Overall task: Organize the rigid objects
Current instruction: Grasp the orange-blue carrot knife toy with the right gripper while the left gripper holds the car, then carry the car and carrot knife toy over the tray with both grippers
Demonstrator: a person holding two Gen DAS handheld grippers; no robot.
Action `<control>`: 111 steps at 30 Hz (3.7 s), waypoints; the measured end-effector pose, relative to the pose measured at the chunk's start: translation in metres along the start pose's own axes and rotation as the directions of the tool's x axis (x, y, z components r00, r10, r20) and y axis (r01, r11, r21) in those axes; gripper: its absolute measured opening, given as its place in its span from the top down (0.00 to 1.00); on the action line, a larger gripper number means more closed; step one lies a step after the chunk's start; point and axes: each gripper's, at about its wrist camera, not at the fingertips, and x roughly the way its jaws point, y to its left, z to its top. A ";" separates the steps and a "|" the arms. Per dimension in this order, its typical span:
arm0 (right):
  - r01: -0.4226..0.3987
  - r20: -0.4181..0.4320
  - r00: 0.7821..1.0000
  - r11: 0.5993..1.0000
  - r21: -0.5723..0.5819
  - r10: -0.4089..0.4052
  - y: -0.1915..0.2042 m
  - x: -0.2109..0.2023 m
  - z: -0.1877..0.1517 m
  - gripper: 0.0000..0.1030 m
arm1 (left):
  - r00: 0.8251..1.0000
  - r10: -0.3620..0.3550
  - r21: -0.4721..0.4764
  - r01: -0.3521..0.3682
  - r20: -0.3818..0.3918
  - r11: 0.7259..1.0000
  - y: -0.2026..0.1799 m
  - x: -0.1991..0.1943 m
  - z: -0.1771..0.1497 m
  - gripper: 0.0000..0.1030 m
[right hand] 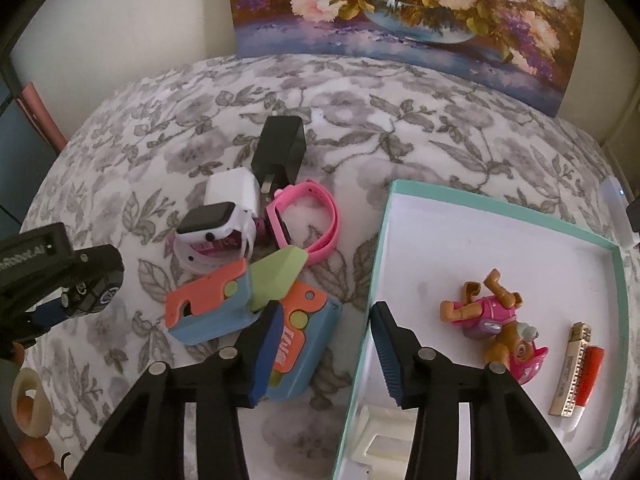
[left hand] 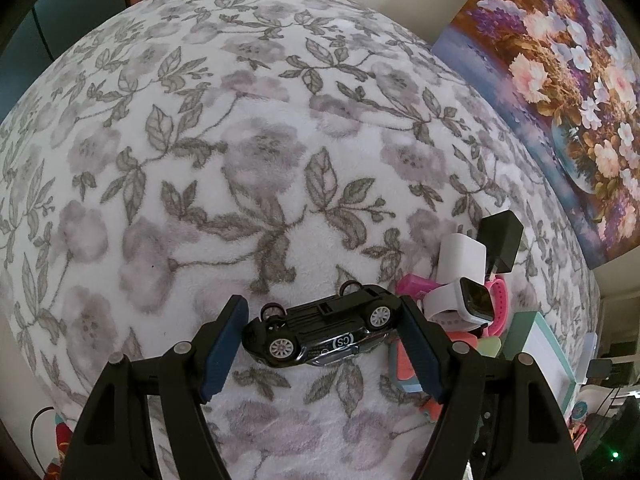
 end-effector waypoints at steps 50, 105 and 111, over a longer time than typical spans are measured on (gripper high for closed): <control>0.008 -0.082 0.996 0.982 -0.188 -0.024 0.037 -0.003 -0.019 0.59 | 0.999 -0.044 -0.041 0.043 -0.011 0.998 0.004 0.000 -0.002 0.26; -0.005 -0.061 0.998 1.000 -0.024 0.004 0.016 -0.010 -0.013 0.57 | 0.998 -0.057 0.006 0.056 0.032 0.998 0.000 -0.026 -0.010 0.26; -0.048 -0.030 0.998 0.998 0.026 0.049 0.000 -0.029 -0.009 0.57 | 0.995 -0.066 0.042 0.063 0.070 0.997 -0.011 -0.041 -0.015 0.26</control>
